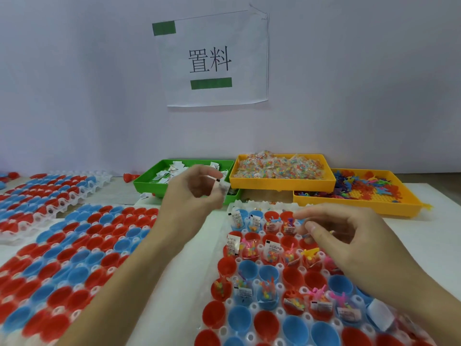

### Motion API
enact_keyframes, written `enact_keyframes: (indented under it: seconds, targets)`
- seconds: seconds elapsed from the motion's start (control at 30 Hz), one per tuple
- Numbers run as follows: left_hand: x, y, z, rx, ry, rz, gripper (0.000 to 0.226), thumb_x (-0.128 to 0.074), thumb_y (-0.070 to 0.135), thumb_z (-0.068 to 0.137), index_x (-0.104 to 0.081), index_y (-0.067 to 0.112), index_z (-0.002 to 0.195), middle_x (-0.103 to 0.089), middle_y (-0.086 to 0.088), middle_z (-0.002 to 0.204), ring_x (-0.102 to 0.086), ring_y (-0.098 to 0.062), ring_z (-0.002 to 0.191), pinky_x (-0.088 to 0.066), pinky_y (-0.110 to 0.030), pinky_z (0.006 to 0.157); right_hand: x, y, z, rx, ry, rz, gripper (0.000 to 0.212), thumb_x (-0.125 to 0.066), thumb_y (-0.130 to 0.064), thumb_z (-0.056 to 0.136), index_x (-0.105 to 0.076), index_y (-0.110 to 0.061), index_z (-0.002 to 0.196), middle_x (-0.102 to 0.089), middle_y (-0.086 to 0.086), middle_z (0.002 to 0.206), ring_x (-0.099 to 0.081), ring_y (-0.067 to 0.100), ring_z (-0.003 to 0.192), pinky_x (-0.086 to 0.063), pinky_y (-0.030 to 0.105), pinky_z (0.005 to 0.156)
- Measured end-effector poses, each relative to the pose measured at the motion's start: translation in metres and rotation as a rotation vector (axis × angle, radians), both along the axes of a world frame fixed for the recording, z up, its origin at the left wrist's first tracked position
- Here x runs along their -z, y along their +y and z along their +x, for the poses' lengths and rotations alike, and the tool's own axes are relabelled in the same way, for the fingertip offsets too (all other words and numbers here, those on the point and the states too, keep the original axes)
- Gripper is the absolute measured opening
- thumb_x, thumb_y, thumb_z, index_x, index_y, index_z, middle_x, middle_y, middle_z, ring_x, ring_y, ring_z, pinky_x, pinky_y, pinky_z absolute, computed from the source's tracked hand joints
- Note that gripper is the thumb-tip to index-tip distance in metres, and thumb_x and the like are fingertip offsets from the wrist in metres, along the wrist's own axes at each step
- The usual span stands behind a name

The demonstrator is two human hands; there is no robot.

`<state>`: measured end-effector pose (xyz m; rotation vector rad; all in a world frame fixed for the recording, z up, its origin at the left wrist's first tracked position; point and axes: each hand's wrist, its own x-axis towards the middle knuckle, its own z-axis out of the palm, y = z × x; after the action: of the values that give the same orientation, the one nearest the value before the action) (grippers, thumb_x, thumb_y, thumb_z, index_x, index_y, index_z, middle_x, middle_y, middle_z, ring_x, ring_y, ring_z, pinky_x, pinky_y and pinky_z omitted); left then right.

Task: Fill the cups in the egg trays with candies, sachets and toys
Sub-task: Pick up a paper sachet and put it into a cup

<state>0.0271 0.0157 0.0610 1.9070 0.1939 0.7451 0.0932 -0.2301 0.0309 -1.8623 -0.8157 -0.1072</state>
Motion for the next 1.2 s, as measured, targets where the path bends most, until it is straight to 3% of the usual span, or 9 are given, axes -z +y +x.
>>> enact_keyframes:
  seconds: [0.1,0.2,0.4,0.57,0.8,1.0,1.2]
  targets:
    - [0.010,-0.013,-0.037,0.146,0.034,-0.031,0.014,-0.069,0.004,0.089,-0.072,0.017,0.089,-0.068,-0.006,0.078,-0.065,-0.016,0.071,-0.057,-0.023,0.067,0.000,0.002,-0.001,0.012,-0.011,-0.012,0.029,-0.067,-0.016,0.090,-0.073,-0.043,0.096,-0.074,-0.025,0.086,-0.071,-0.001,0.085,-0.055,0.020,0.074]
    - [0.023,-0.009,-0.053,0.209,0.071,-0.089,0.024,-0.065,-0.005,0.088,-0.071,0.015,0.076,-0.068,-0.002,0.074,-0.063,-0.012,0.069,-0.053,-0.022,0.064,0.001,0.004,-0.002,0.022,-0.016,-0.030,0.028,-0.067,-0.015,0.090,-0.074,-0.042,0.096,-0.073,-0.026,0.087,-0.070,-0.003,0.085,-0.054,0.018,0.074]
    - [0.034,0.003,-0.060,0.286,0.178,-0.064,0.027,-0.067,-0.007,0.084,-0.069,0.018,0.074,-0.066,-0.001,0.073,-0.061,-0.010,0.069,-0.050,-0.020,0.066,0.001,0.003,-0.002,-0.005,-0.020,-0.018,0.030,-0.067,-0.010,0.090,-0.075,-0.038,0.094,-0.074,-0.024,0.086,-0.070,-0.004,0.080,-0.051,0.005,0.068]
    - [0.037,0.007,-0.062,0.410,0.283,0.019,0.012,-0.070,0.008,0.080,-0.068,0.020,0.077,-0.065,0.002,0.074,-0.058,-0.013,0.071,-0.050,-0.026,0.070,0.001,0.003,-0.003,-0.009,-0.033,-0.024,0.030,-0.067,-0.010,0.089,-0.075,-0.039,0.094,-0.075,-0.022,0.085,-0.071,-0.002,0.079,-0.053,0.008,0.069]
    - [0.036,0.014,-0.064,0.484,0.413,0.074,0.008,-0.072,0.006,0.086,-0.068,0.012,0.082,-0.063,-0.003,0.075,-0.056,-0.013,0.068,-0.048,-0.023,0.065,-0.002,0.003,-0.003,0.015,-0.032,-0.019,0.030,-0.067,-0.011,0.090,-0.074,-0.039,0.095,-0.075,-0.022,0.085,-0.071,-0.002,0.077,-0.056,0.014,0.070]
    - [0.037,0.012,-0.064,0.495,0.466,0.171,0.005,-0.073,0.008,0.086,-0.068,0.007,0.086,-0.061,-0.015,0.078,-0.052,-0.016,0.068,-0.045,-0.031,0.067,-0.004,0.003,-0.005,0.029,-0.042,-0.030,0.030,-0.067,-0.011,0.090,-0.073,-0.040,0.095,-0.074,-0.024,0.084,-0.070,-0.003,0.077,-0.056,0.019,0.065]
    - [0.039,0.011,-0.064,0.486,0.465,0.206,0.005,-0.073,0.008,0.085,-0.068,0.009,0.085,-0.059,0.001,0.074,-0.048,-0.009,0.065,-0.043,-0.023,0.063,-0.004,0.003,-0.004,0.034,-0.043,-0.030,0.030,-0.067,-0.012,0.090,-0.073,-0.041,0.095,-0.074,-0.024,0.084,-0.070,-0.003,0.078,-0.055,0.020,0.068]
